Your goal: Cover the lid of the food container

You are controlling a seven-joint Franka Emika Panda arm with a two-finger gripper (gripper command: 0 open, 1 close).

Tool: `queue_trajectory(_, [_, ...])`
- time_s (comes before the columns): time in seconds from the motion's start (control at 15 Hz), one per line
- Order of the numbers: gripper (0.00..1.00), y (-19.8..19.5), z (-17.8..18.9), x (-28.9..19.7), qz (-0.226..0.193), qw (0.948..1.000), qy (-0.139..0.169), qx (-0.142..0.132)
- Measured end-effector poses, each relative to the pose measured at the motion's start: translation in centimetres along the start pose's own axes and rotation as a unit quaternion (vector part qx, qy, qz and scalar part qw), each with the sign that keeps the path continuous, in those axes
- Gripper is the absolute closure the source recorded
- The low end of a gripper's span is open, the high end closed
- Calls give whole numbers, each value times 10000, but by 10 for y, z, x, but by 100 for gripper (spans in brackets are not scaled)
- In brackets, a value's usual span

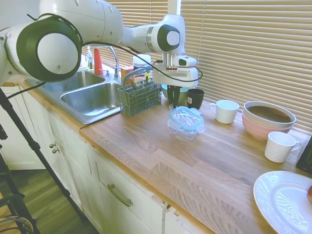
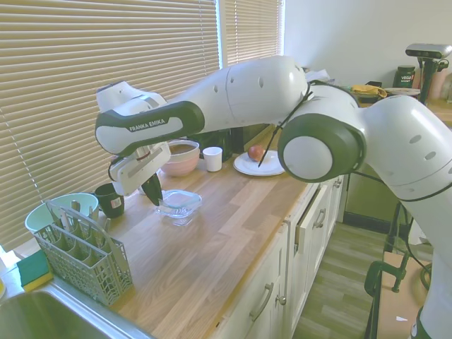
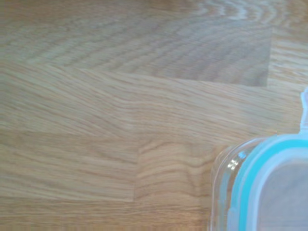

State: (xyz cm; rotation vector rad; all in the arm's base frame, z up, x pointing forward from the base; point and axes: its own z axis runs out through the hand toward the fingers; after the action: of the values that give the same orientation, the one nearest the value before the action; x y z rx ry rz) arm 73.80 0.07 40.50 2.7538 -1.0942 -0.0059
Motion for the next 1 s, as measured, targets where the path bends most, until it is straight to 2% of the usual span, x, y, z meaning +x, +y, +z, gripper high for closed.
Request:
queue_trajectory(0.6, [100, 9, 25, -8, -308, 9986, 77, -422])
queue_trajectory(1.0, [100, 13, 27, -3, -289, 9989, 178, -329])
